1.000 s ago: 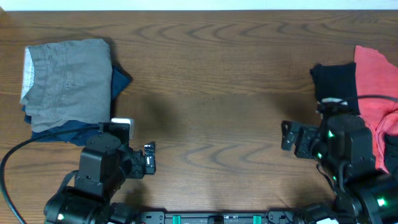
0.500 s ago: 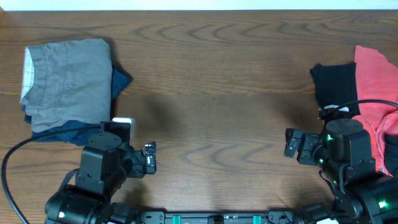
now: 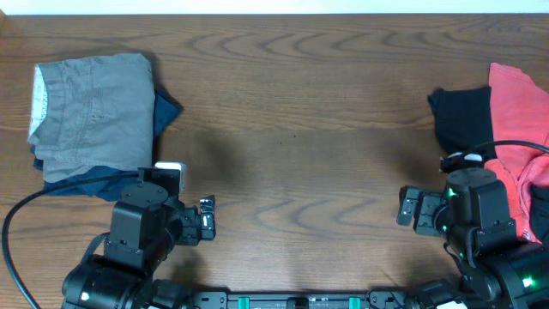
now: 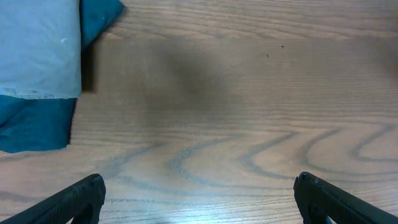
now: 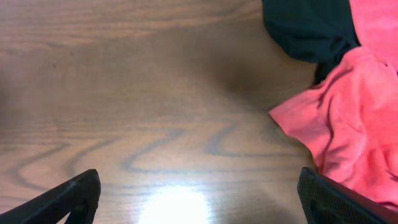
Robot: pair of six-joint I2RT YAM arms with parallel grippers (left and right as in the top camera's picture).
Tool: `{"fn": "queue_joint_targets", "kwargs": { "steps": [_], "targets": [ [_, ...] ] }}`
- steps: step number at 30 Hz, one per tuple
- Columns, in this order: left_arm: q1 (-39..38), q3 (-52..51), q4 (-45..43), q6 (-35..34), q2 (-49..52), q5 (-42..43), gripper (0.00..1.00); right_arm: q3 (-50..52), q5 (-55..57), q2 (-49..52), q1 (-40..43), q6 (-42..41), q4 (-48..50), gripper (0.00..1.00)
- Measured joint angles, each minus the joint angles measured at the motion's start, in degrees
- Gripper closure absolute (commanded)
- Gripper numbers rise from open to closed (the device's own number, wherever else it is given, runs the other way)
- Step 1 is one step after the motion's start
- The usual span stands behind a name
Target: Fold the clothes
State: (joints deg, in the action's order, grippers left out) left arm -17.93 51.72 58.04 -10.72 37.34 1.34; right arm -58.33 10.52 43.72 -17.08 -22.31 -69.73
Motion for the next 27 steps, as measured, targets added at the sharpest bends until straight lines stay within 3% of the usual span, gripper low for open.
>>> {"fn": "queue_joint_targets", "kwargs": {
  "steps": [5, 12, 18, 27],
  "targets": [
    [0.0, 0.0, 0.0, 0.0, 0.0, 0.0, 0.02, 0.0, 0.2, -1.3, 1.4, 3.1, 1.5, 0.01],
    [0.0, 0.0, 0.0, 0.0, 0.0, 0.2, 0.02, 4.5, -1.7, -9.4, 7.2, 13.9, 15.8, 0.01],
    [0.0, -0.1, 0.0, 0.0, 0.0, 0.2, 0.02, 17.0, -5.0, -19.9, 10.8, 20.2, 32.1, 0.01],
    [0.0, -0.1, 0.0, 0.0, 0.1, 0.2, 0.02, 39.1, -7.6, -36.5, 11.0, 22.7, 54.3, 0.01]
  ]
}}
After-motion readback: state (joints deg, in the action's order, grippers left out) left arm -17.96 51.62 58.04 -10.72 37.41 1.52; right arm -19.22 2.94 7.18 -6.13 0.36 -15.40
